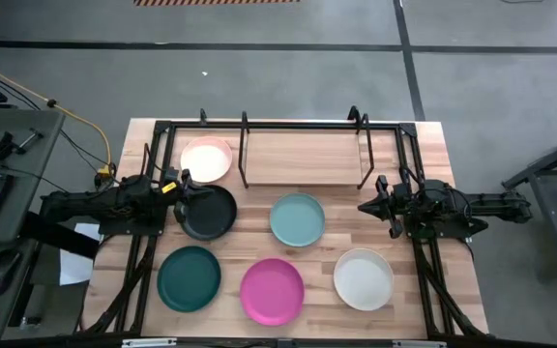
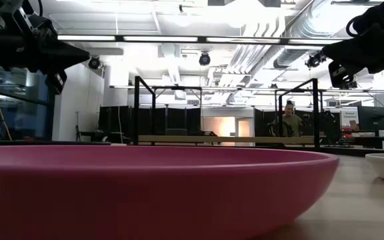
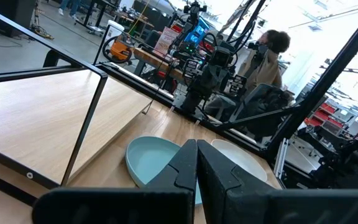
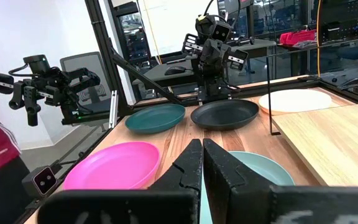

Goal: Place and stack plates onto a shelf

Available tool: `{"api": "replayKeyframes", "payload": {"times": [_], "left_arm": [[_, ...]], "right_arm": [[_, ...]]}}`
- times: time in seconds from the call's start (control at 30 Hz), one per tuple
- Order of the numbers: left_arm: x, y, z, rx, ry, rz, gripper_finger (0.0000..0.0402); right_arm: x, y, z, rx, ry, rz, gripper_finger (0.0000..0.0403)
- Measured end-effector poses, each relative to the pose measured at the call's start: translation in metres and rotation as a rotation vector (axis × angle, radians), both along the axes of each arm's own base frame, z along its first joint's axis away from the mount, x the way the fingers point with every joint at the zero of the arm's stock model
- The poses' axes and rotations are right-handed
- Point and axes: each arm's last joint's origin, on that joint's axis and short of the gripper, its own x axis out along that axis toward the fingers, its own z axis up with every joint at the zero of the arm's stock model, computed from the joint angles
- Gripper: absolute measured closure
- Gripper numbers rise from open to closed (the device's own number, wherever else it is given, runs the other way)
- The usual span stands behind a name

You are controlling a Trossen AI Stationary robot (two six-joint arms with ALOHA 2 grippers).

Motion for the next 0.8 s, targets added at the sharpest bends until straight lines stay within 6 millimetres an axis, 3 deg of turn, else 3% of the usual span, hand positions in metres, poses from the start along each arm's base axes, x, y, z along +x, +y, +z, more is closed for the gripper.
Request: {"api": "replayKeyframes", "payload": {"times": [0.67, 0.8], "left_arm": [[0.0, 0.0, 0.0, 0.0, 0.0, 0.0, 0.0401], [0.0, 0.0, 0.0, 0.0, 0.0, 0.0, 0.0401]], "right_arm": [[0.0, 0.0, 0.001, 0.0, -0.007, 0.0, 0.0402], [-0.003, -0.002, 0.021, 0.164, -0.207, -0.053, 0.0402]]}}
